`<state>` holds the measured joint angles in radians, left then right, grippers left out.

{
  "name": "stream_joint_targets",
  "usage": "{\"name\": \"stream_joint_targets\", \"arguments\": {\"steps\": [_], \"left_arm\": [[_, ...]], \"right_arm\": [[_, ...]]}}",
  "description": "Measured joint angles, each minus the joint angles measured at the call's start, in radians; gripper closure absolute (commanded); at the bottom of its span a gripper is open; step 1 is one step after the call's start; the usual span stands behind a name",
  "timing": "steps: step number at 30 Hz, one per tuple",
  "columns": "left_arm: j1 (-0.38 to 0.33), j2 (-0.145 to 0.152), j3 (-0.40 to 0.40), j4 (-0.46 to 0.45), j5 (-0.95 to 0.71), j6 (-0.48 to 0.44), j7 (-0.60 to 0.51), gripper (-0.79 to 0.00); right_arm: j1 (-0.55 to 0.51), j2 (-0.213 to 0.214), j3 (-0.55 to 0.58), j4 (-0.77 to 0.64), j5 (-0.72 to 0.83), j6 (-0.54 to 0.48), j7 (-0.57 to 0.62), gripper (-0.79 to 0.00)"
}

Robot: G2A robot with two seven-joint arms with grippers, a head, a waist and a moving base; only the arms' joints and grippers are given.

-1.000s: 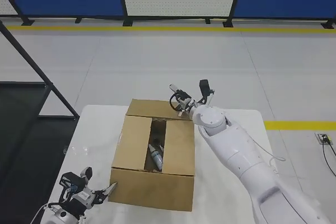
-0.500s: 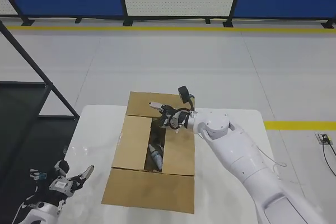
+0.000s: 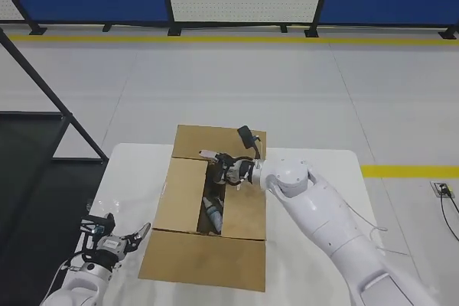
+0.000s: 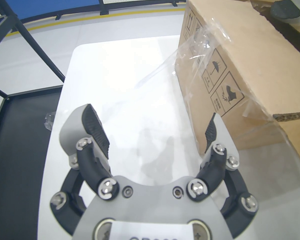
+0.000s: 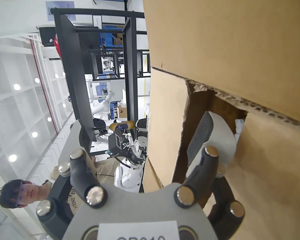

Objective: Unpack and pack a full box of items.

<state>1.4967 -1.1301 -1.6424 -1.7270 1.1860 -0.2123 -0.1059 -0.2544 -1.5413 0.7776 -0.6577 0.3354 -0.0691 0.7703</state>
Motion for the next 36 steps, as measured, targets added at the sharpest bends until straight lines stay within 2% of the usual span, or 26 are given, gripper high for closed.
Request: {"name": "stream_joint_targets", "arguments": {"steps": [5, 16, 26, 36], "left_arm": [[0.006, 0.0, 0.004, -0.007, 0.013, -0.006, -0.004, -0.785], [0.044, -0.003, 0.025, -0.029, 0.038, -0.006, 0.015, -0.785], [0.055, -0.006, 0.042, -0.044, 0.053, -0.005, 0.028, -0.785], [0.069, -0.005, 0.039, -0.055, 0.06, -0.038, 0.038, -0.785]], "right_arm": [[-0.002, -0.008, -0.019, -0.016, -0.043, 0.024, 0.024, -0.785], [0.015, -0.043, -0.051, 0.025, -0.074, 0.004, 0.061, -0.785], [0.038, -0.072, -0.043, 0.105, -0.031, -0.068, 0.124, -0.785], [0.054, -0.085, -0.006, 0.154, 0.033, -0.157, 0.219, -0.785]]}}
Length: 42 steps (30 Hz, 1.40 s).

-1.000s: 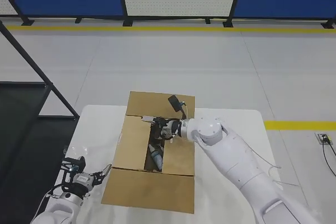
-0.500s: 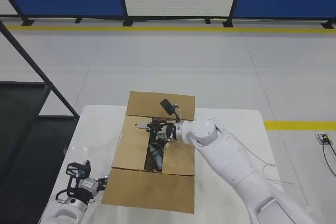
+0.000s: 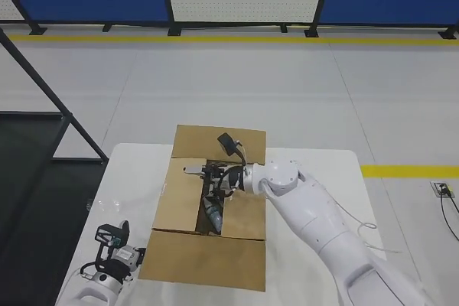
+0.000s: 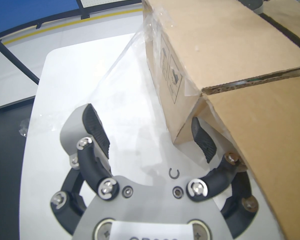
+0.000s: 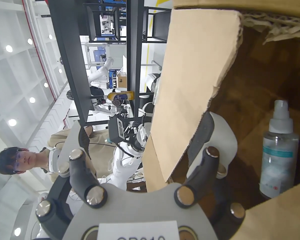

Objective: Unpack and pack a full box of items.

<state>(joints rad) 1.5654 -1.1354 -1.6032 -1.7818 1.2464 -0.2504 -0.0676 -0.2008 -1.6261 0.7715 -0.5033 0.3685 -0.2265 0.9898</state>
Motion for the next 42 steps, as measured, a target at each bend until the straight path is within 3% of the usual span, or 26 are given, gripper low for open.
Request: {"name": "stream_joint_targets", "arguments": {"steps": [11, 21, 33, 42], "left_arm": [[0.011, 0.002, -0.104, 0.022, -0.104, 0.03, 0.019, -0.785], [0.055, 0.004, -0.222, 0.007, -0.249, 0.003, 0.019, -0.785], [0.057, 0.004, -0.227, 0.005, -0.26, 0.001, 0.017, -0.785], [0.081, 0.002, -0.27, -0.06, -0.299, 0.01, 0.022, -0.785]], "right_arm": [[0.013, -0.02, 0.033, -0.042, 0.06, -0.063, 0.005, -0.785], [0.025, -0.062, 0.028, -0.101, 0.115, -0.025, -0.104, -0.785], [0.02, -0.061, 0.029, -0.104, 0.113, -0.023, -0.107, -0.785], [0.002, -0.084, 0.013, -0.162, 0.094, 0.028, -0.175, -0.785]]}}
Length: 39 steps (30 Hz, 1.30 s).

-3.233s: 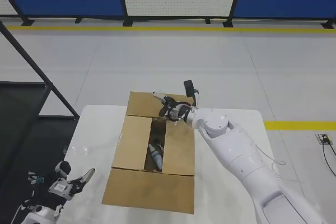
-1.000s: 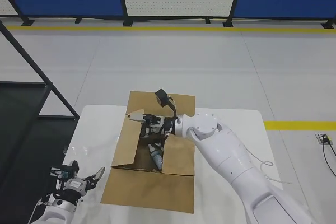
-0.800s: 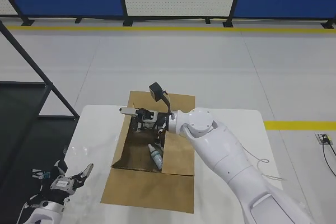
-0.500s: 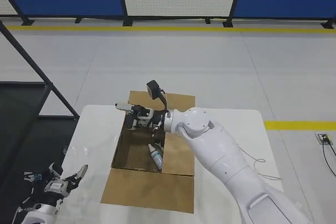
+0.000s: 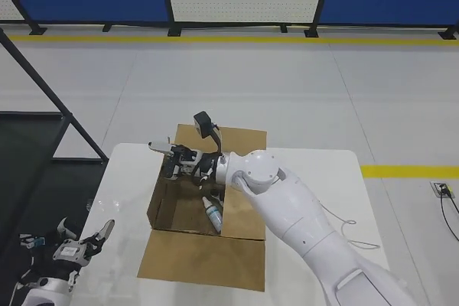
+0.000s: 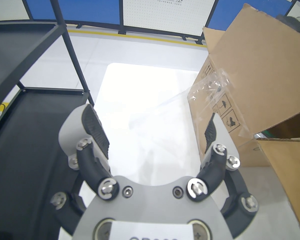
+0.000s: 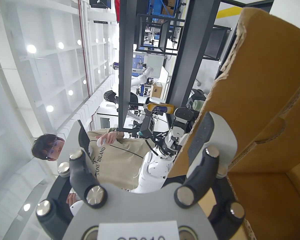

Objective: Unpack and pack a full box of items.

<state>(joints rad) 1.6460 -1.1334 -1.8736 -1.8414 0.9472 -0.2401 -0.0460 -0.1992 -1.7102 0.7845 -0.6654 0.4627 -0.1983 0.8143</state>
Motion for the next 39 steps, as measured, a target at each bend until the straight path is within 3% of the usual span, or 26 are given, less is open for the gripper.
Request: {"name": "stream_joint_targets", "arguments": {"steps": [5, 10, 20, 26, 31, 39], "left_arm": [[-0.006, 0.001, 0.001, 0.039, 0.051, 0.022, -0.026, -0.785], [-0.062, -0.006, 0.093, 0.099, 0.169, 0.112, -0.012, -0.785], [-0.326, -0.035, 0.352, 0.347, 0.49, 0.381, 0.078, -0.785], [-0.436, -0.052, 0.442, 0.478, 0.597, 0.451, 0.12, -0.785], [-0.456, -0.058, 0.444, 0.515, 0.602, 0.488, 0.148, -0.785], [-0.47, -0.062, 0.373, 0.529, 0.486, 0.497, 0.136, -0.785]], "right_arm": [[0.031, -0.033, -0.029, 0.043, -0.002, 0.005, -0.014, -0.785], [0.058, -0.058, -0.037, 0.1, 0.007, -0.013, -0.009, -0.785], [0.077, -0.085, -0.026, 0.164, 0.013, -0.05, 0.002, -0.785], [0.075, -0.094, -0.019, 0.168, 0.0, -0.054, -0.002, -0.785], [0.074, -0.098, -0.011, 0.172, -0.009, -0.055, 0.0, -0.785], [0.079, -0.107, 0.002, 0.186, -0.02, -0.049, 0.015, -0.785]]}}
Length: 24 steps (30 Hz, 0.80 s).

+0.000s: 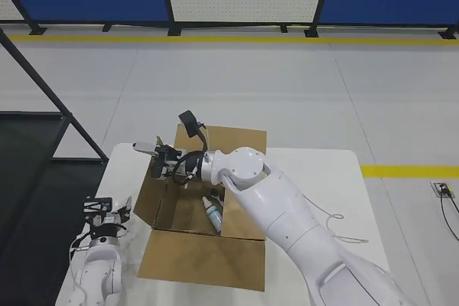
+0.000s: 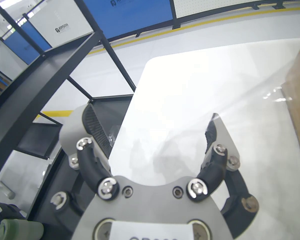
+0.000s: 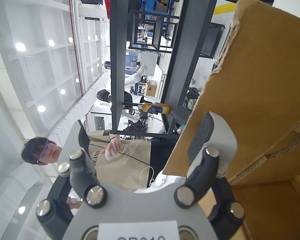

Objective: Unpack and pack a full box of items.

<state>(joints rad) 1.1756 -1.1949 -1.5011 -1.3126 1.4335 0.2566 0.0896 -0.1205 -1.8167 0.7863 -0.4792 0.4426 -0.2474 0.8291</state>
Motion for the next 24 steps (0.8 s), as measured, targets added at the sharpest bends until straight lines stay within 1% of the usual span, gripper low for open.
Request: {"name": "stream_joint_targets", "arguments": {"steps": [8, 19, 24], "left_arm": [[0.008, -0.003, -0.058, -0.004, -0.05, 0.048, -0.003, -0.785], [-0.004, -0.015, -0.073, -0.001, -0.089, 0.122, -0.053, -0.785], [0.005, -0.02, -0.086, -0.009, -0.116, 0.156, -0.075, -0.785]], "right_arm": [[0.011, -0.013, 0.007, 0.02, -0.011, 0.002, 0.019, -0.785], [0.023, -0.028, 0.02, 0.05, -0.019, -0.006, 0.035, -0.785], [0.024, -0.038, 0.019, 0.055, -0.027, 0.003, 0.044, -0.785]]}}
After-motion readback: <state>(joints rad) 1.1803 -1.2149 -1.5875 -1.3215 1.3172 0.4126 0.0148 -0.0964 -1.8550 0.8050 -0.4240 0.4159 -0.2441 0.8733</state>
